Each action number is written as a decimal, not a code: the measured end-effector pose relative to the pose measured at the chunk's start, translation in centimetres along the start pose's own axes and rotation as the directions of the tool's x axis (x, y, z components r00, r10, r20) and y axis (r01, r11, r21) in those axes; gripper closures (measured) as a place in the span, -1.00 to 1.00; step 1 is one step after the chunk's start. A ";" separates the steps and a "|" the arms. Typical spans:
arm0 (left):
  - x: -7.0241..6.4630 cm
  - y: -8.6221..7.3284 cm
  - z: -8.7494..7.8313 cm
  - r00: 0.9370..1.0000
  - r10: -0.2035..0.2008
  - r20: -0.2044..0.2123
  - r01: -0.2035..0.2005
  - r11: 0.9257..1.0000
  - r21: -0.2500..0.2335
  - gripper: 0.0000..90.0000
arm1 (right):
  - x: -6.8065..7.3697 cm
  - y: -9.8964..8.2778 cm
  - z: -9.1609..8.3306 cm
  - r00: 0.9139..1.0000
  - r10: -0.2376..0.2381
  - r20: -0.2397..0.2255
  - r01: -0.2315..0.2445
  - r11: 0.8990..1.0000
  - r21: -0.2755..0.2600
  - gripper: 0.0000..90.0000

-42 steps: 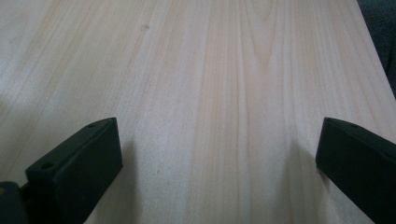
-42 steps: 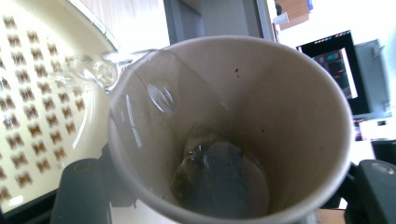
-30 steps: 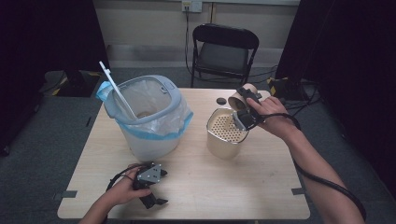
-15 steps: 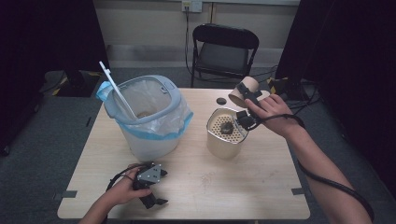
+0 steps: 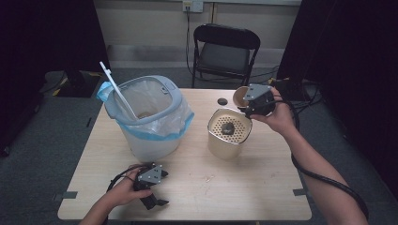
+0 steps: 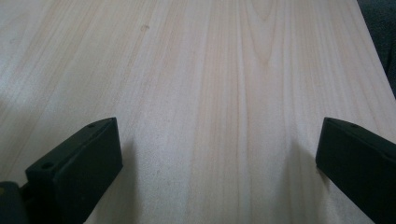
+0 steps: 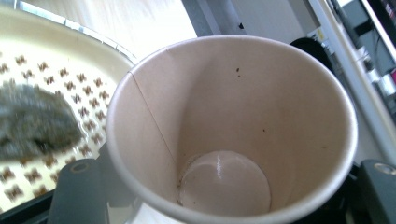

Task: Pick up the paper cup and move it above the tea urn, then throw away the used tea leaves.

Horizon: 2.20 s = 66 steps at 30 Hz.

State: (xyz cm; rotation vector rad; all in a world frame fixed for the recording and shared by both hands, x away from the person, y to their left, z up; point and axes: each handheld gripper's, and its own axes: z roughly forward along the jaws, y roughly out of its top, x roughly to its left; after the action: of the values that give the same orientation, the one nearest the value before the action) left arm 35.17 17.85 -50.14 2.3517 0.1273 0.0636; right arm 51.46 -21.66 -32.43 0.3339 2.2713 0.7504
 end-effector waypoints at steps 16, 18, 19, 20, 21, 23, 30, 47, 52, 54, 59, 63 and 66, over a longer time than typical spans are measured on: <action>0.0 0.0 0.0 1.000 -0.001 0.001 0.001 1.000 0.000 -1.00 | -1.5 -0.2 0.4 0.958 0.266 -0.112 -0.272 0.961 -0.044 -0.39; 0.0 0.0 0.0 1.000 -0.001 0.001 0.001 1.000 0.000 -1.00 | -1.5 -0.1 0.4 0.959 0.263 -0.108 -0.268 0.963 -0.041 -0.40; 0.0 0.0 0.0 1.000 -0.001 0.001 0.001 1.000 0.000 -1.00 | -1.5 0.0 0.4 0.961 0.259 -0.100 -0.264 0.964 -0.032 -0.40; 0.0 0.0 0.0 1.000 -0.001 0.001 0.001 1.000 0.000 -1.00 | -1.5 0.0 0.4 0.961 0.259 -0.100 -0.264 0.964 -0.032 -0.40; 0.0 0.0 0.0 1.000 -0.001 0.001 0.001 1.000 0.001 -1.00 | -1.5 0.0 0.3 0.958 0.267 -0.108 -0.272 0.962 -0.035 -0.40; 0.0 0.0 0.0 1.000 -0.001 0.004 0.001 1.000 -0.005 -1.00 | -1.6 0.1 0.3 0.958 0.265 -0.108 -0.270 0.962 -0.033 -0.40; 0.0 0.0 0.0 1.000 0.000 0.002 0.000 1.000 -0.001 -1.00 | -1.8 0.4 0.4 0.950 0.290 -0.119 -0.296 0.954 -0.035 -0.40; 0.0 0.0 0.1 1.000 -0.006 0.013 0.006 1.000 -0.012 -1.00 | -2.4 1.8 0.7 0.926 0.340 -0.163 -0.350 0.936 -0.036 -0.41; 0.0 0.1 0.1 1.000 -0.009 0.015 0.009 1.000 -0.004 -1.00 | -2.4 2.3 0.7 0.920 0.349 -0.175 -0.361 0.932 -0.038 -0.41; 0.0 0.0 0.2 1.000 -0.014 0.017 0.014 1.000 -0.018 -1.00 | -2.4 2.8 0.7 0.916 0.357 -0.185 -0.370 0.928 -0.038 -0.41; 0.1 0.0 0.1 1.000 -0.006 0.014 0.006 1.000 -0.013 -1.00 | -2.5 3.5 0.8 0.913 0.353 -0.203 -0.368 0.929 -0.040 -0.41; 0.1 0.0 0.1 1.000 -0.005 0.014 0.006 1.000 -0.012 -1.00 | -2.5 4.3 0.9 0.911 0.352 -0.214 -0.368 0.929 -0.034 -0.41; 0.1 0.0 0.1 1.000 -0.004 0.014 0.005 1.000 -0.012 -1.00 | -2.5 4.7 1.0 0.908 0.355 -0.224 -0.371 0.928 -0.031 -0.41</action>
State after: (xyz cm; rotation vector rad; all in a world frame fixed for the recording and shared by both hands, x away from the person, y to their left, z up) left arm 35.25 17.75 -50.21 2.3398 0.1250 0.0457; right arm 54.04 -18.57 -28.85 0.6849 2.4045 1.1043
